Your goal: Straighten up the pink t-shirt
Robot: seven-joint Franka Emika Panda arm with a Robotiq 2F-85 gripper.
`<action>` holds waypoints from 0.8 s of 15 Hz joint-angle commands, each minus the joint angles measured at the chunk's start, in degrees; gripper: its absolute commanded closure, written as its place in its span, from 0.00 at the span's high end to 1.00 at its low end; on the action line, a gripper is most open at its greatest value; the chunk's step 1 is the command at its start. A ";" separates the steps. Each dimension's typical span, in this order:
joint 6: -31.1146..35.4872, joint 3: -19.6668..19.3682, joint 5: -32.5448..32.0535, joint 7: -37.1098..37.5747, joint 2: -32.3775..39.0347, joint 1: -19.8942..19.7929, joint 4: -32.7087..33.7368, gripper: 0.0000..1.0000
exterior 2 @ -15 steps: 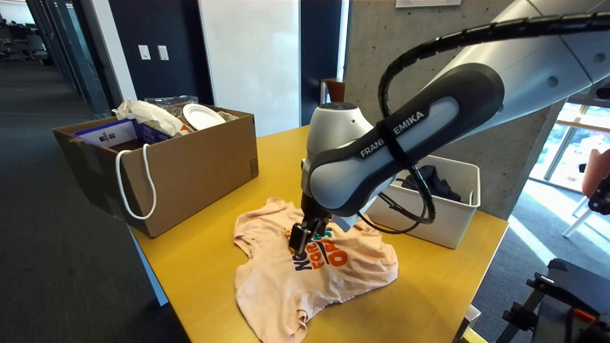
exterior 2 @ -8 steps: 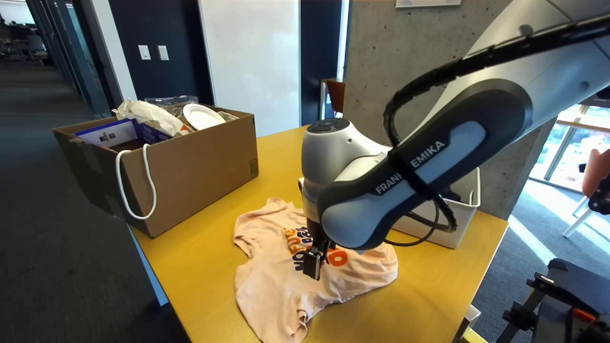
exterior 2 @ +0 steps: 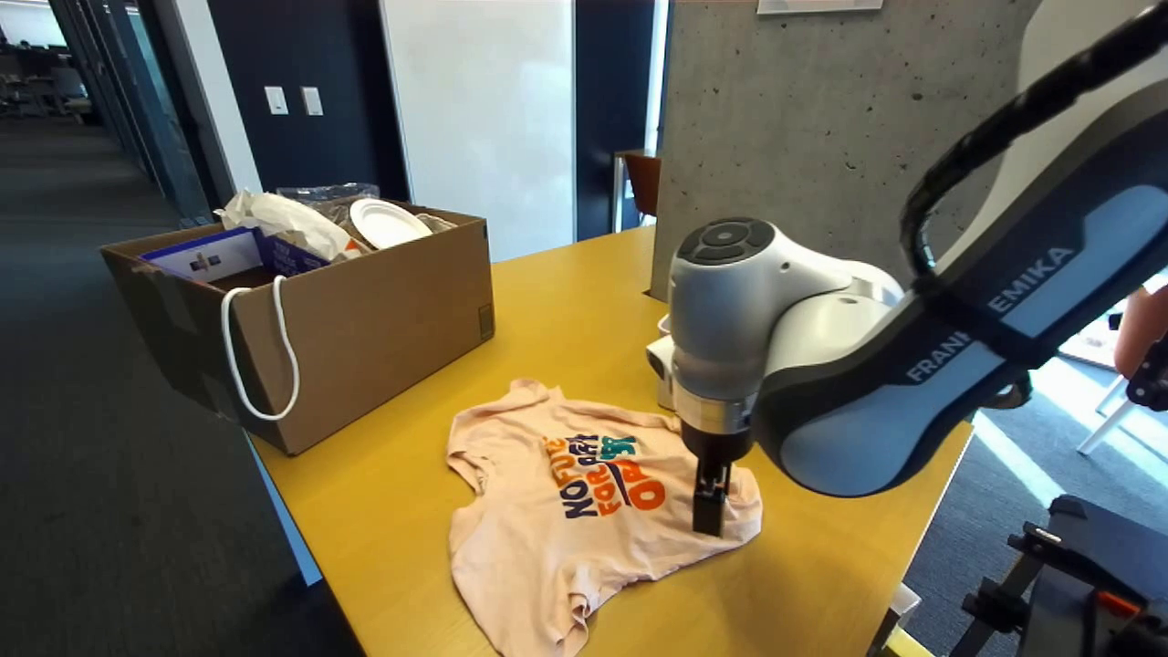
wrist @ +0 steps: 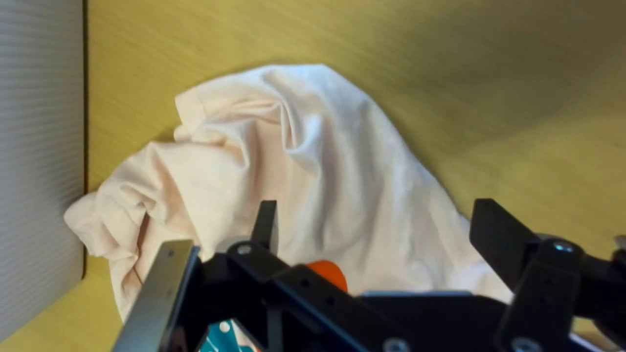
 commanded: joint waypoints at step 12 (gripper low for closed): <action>23.39 -3.91 -12.71 -17.20 -10.16 -12.84 -24.77 1.00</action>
